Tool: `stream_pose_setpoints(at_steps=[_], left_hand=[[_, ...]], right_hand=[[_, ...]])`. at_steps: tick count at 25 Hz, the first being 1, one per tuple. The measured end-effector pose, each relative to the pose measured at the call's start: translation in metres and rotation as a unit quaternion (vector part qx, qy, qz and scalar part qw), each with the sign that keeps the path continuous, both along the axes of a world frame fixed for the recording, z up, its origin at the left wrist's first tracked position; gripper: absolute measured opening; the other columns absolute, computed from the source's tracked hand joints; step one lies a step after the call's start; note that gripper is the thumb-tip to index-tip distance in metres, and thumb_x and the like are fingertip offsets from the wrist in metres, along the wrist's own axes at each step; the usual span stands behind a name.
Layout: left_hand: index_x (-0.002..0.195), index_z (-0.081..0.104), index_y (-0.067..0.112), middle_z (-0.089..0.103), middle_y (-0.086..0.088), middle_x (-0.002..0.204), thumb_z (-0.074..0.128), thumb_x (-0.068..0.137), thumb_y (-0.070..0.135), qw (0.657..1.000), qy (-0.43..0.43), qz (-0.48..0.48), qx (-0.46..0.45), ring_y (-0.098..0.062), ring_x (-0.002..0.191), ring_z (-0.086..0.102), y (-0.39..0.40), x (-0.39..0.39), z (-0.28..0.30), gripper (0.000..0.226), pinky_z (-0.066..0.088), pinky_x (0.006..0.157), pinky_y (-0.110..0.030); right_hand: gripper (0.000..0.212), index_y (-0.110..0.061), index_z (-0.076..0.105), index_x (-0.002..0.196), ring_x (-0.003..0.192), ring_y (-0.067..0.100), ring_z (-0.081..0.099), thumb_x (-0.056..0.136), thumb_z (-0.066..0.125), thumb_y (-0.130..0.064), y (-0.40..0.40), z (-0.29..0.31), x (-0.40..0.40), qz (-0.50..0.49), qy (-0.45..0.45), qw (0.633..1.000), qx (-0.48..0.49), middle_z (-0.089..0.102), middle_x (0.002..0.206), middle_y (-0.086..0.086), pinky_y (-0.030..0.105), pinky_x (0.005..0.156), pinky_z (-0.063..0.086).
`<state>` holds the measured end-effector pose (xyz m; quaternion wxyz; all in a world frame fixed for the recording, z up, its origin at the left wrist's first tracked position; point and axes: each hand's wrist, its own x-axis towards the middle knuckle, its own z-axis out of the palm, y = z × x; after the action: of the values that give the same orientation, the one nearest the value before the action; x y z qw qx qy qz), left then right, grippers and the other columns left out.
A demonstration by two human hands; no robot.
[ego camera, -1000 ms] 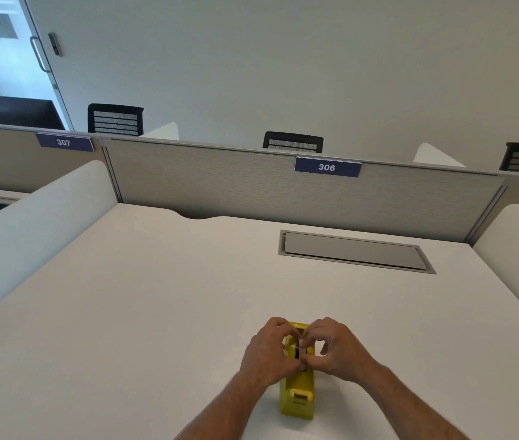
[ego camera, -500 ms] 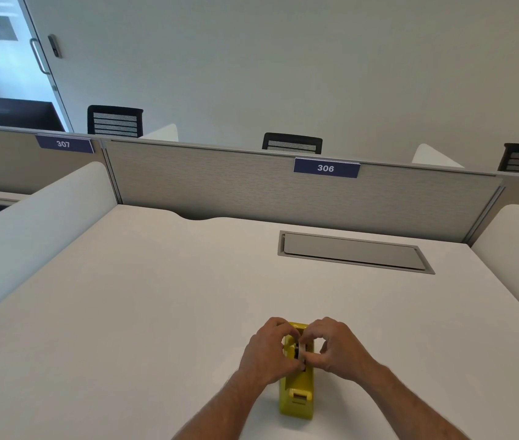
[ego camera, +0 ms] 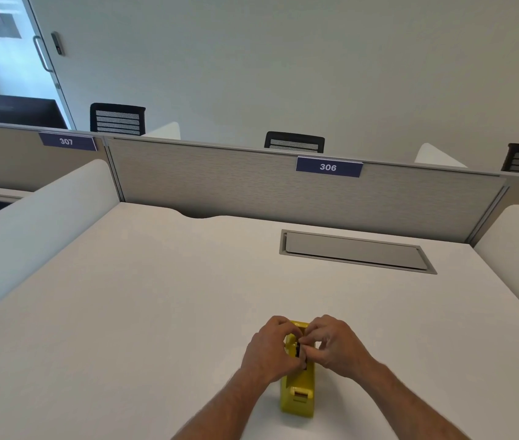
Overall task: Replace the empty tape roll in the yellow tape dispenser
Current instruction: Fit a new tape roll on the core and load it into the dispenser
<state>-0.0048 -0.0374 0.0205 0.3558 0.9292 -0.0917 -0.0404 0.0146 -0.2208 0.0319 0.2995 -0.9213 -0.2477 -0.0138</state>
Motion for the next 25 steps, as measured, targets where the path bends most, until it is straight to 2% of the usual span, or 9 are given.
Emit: stream_pose_setpoints(at_steps=[7,13,16,18,21,25], left_hand=[[0.112,0.065,0.035,0.051,0.015,0.129,0.083,0.064,0.047,1.0,-0.001,0.001,0.003,-0.01,0.101,0.059,0.0,0.002,-0.003,0.052,0.057,0.087,-0.032],[0.11,0.065,0.035,0.051,0.017,0.127,0.082,0.064,0.047,1.0,-0.004,0.002,0.0,-0.009,0.1,0.059,0.0,0.001,-0.005,0.05,0.058,0.087,-0.033],[0.109,0.065,0.036,0.051,0.017,0.126,0.083,0.062,0.047,1.0,0.0,-0.002,0.0,-0.01,0.099,0.059,0.001,0.002,-0.004,0.051,0.057,0.086,-0.033],[0.108,0.065,0.036,0.05,0.018,0.125,0.083,0.061,0.048,1.0,0.005,-0.002,-0.001,-0.01,0.098,0.059,0.001,0.003,-0.004,0.052,0.057,0.085,-0.032],[0.106,0.064,0.036,0.05,0.018,0.125,0.083,0.061,0.047,1.0,0.006,-0.001,-0.002,-0.01,0.098,0.059,0.001,0.003,-0.004,0.05,0.057,0.084,-0.032],[0.106,0.065,0.035,0.051,0.017,0.124,0.084,0.061,0.046,1.0,0.005,-0.002,-0.002,-0.01,0.098,0.059,0.001,0.003,-0.004,0.049,0.057,0.085,-0.032]], right_hand=[[0.019,-0.03,0.08,0.091,0.086,0.006,0.06,0.074,0.072,-0.035,-0.003,-0.002,-0.002,0.003,-0.005,1.0,0.008,0.071,0.088,-0.015,0.028,0.063,0.057],[0.015,-0.027,0.08,0.092,0.084,0.007,0.063,0.079,0.074,-0.025,-0.004,-0.002,-0.003,0.012,-0.032,0.999,0.001,0.074,0.091,-0.01,0.027,0.063,0.057],[0.019,-0.027,0.079,0.095,0.087,0.008,0.063,0.078,0.075,-0.033,-0.006,-0.003,-0.007,0.014,-0.035,0.999,0.008,0.074,0.094,-0.011,0.026,0.06,0.057],[0.017,-0.026,0.08,0.093,0.087,0.008,0.063,0.079,0.076,-0.035,-0.007,-0.004,-0.008,0.018,-0.043,0.999,0.002,0.074,0.095,-0.011,0.027,0.062,0.058],[0.006,-0.028,0.08,0.086,0.085,0.005,0.063,0.08,0.079,-0.028,-0.007,-0.004,-0.009,0.018,-0.05,0.999,0.002,0.075,0.092,-0.015,0.027,0.065,0.057],[0.008,-0.028,0.08,0.084,0.086,0.004,0.063,0.078,0.08,-0.024,-0.005,-0.008,-0.012,0.007,-0.062,0.998,-0.001,0.074,0.092,-0.014,0.027,0.066,0.056]])
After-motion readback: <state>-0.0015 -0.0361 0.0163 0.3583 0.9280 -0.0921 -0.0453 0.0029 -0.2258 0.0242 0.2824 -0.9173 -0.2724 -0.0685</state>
